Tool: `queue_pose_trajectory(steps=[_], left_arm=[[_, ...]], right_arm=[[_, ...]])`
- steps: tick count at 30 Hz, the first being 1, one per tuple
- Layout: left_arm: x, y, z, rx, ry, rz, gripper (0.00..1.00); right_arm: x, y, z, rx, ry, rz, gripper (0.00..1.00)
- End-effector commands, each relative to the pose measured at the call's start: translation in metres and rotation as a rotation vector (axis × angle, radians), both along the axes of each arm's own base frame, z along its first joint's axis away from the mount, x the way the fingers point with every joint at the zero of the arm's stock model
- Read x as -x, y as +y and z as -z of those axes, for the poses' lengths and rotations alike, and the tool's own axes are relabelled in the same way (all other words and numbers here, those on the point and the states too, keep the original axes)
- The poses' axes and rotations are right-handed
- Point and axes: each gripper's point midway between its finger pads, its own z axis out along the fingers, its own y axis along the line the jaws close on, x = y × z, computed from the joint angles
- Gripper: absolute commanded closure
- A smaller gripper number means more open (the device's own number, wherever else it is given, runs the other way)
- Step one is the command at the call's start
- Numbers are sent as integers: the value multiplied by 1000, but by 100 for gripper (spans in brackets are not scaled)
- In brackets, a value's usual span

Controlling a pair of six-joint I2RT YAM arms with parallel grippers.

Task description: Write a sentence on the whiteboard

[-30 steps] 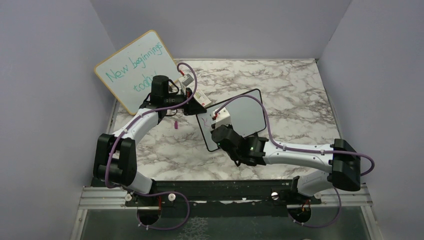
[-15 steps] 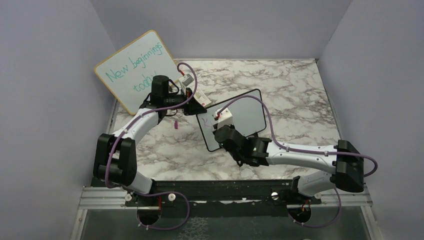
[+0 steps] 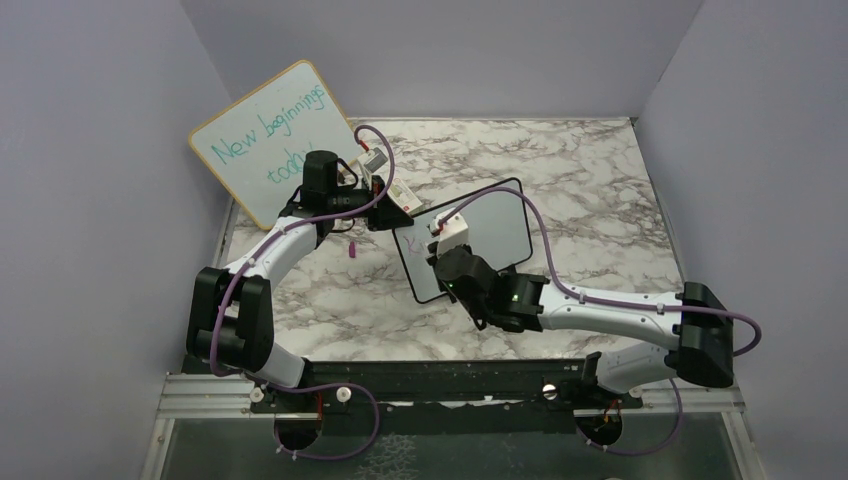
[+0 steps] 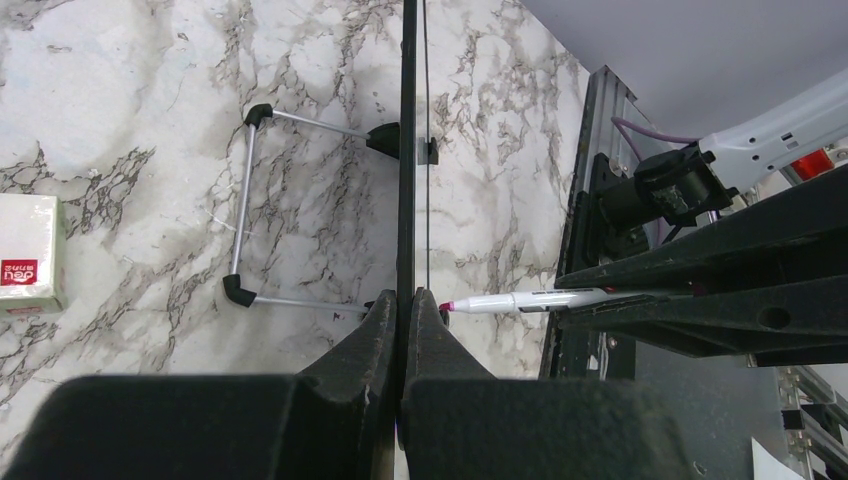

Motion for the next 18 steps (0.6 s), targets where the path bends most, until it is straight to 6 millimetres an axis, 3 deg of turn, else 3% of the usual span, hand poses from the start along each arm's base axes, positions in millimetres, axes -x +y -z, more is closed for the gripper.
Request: queue_pose_trajectory(steps=[1,18], left_arm=[[4,0,10,-12,50,11,100],[5,0,10,-10,53,15,100]], right_arm=[[-8,0,-5,-7,-29,38,100],[-15,-1,-2,-13,-26,58,100]])
